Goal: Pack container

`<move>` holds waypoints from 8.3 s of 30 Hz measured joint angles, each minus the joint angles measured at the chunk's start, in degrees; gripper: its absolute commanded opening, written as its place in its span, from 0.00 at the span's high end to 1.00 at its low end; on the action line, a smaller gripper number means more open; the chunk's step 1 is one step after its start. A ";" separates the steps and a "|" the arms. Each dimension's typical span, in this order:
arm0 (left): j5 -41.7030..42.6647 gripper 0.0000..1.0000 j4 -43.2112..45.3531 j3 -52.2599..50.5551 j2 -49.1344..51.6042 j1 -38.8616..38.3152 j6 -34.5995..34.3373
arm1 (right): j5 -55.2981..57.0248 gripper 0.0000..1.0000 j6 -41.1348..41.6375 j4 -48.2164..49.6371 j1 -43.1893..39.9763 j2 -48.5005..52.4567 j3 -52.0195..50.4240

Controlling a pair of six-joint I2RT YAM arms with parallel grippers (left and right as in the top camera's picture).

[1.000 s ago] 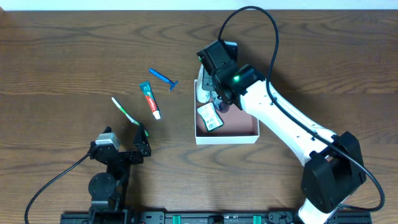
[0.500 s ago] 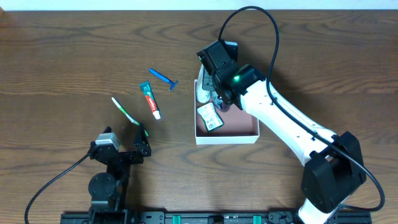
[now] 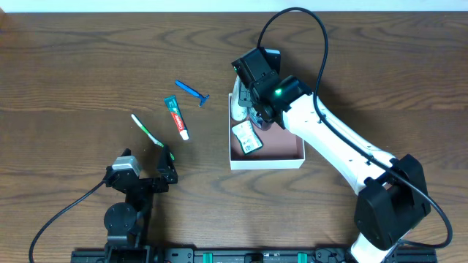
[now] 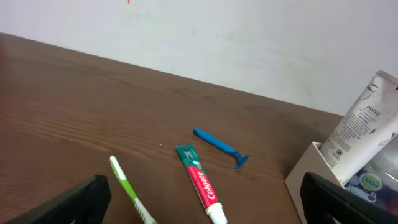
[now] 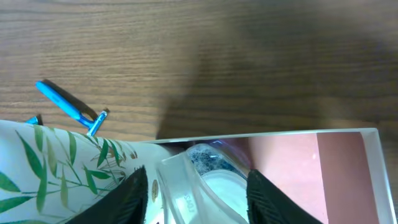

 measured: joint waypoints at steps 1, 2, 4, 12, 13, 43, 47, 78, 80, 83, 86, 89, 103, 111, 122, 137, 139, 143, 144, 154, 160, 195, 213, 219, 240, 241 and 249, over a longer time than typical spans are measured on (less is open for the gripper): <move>0.00 0.02 0.00 0.00 0.00 0.00 0.00 | 0.17 0.48 -0.02 0.02 0.00 0.00 0.02; 0.00 0.02 0.00 0.00 0.00 0.00 0.00 | 0.33 0.47 -0.04 0.02 0.00 0.00 0.00; 0.00 0.02 0.00 0.00 0.00 0.00 0.00 | 0.66 0.45 -0.04 0.02 -0.13 0.00 0.00; 0.00 0.02 0.00 0.00 0.00 0.00 0.00 | 1.14 0.44 -1.60 0.11 -1.16 0.00 0.02; 0.00 0.02 0.00 0.00 0.00 0.00 0.00 | 1.14 0.44 -1.84 0.11 -1.33 0.00 0.00; 0.00 0.02 0.00 0.00 0.00 0.00 0.00 | -6.08 0.30 -10.47 -5.46 -5.20 -12.76 0.28; 0.00 0.02 0.00 0.00 0.00 0.00 0.00 | -8.24 0.29 -10.45 -11.43 -8.79 -15.63 0.76; 0.00 0.02 0.00 0.00 0.00 0.00 0.02 | -17.29 0.12 -6.71 -7.26 -26.32 -12.44 -7.93; 0.00 0.02 0.00 0.00 0.00 0.00 0.00 | -18.53 0.05 -6.99 -7.28 -31.47 -13.53 -7.61; 0.00 0.02 0.00 0.00 0.00 0.00 0.00 | -20.33 0.01 -8.35 -8.28 -38.64 -14.60 -7.17; 0.00 0.02 0.00 0.00 0.00 0.00 0.00 | -21.35 0.01 -9.90 -10.67 -42.75 -14.71 -7.13; 0.00 0.02 0.00 0.00 0.00 0.00 0.00 | -21.97 0.01 -12.31 -12.22 -43.98 -14.71 -7.13; 0.00 0.02 0.26 0.00 0.00 0.00 0.00 | -9.90 0.01 -28.81 -13.84 -38.84 -14.71 -9.92; 0.00 0.02 0.28 0.00 0.00 0.00 0.00 | -9.40 0.01 -30.80 -6.38 -36.70 -14.71 -21.86; 2.38 0.02 -5.68 3.28 2.56 0.00 0.00 | -8.96 0.01 -31.01 -5.44 -36.54 -14.71 -28.89; 2.93 0.02 -45.66 60.57 61.07 0.00 1.92 | -8.79 0.01 -31.04 -5.53 -36.54 -14.71 -29.18; 4.52 0.02 -47.87 66.10 68.17 0.00 2.16 | -8.79 0.01 -31.04 -5.55 -36.54 -14.71 -29.18; 7.78 0.02 -48.70 68.81 77.40 0.00 2.49 | -8.79 0.01 -31.04 -5.53 -36.54 -14.71 -29.18; 8.24 0.02 -48.83 68.81 78.99 0.00 2.56 | -8.79 0.01 -31.04 -5.53 -36.54 -14.71 -29.18; 10.12 0.08 -44.44 68.81 96.56 0.00 -1.92 | -8.79 0.01 -31.04 -5.53 -36.54 -14.71 -29.18; 10.14 0.10 -37.81 68.81 102.84 -0.07 -5.14 | -8.79 0.01 -31.04 -5.51 -36.54 -14.71 -29.18; 0.39 0.94 -34.29 70.18 111.45 -2.80 -7.93 | -8.79 0.01 -31.04 -5.53 -36.54 -14.71 -29.18; -0.44 0.94 -46.77 79.28 77.40 -18.93 -4.94 | -8.79 0.01 -31.04 -5.49 -36.54 -14.71 -29.18; -9.53 0.94 -43.85 79.28 73.05 -38.45 -7.54 | -8.79 0.01 -31.04 -5.51 -36.54 -14.71 -29.18; -33.75 0.94 -27.74 79.23 100.21 -57.99 -30.86 | -8.79 0.01 -31.04 -5.53 -36.54 -14.71 -29.20; -33.81 0.94 -27.19 79.23 101.00 -57.99 -31.21 | -8.79 0.01 -31.04 -5.51 -36.54 -14.71 -29.20; -36.46 0.94 -25.62 79.23 106.84 -57.92 -32.20 | -8.79 0.01 -31.04 -5.51 -36.54 -14.71 -29.20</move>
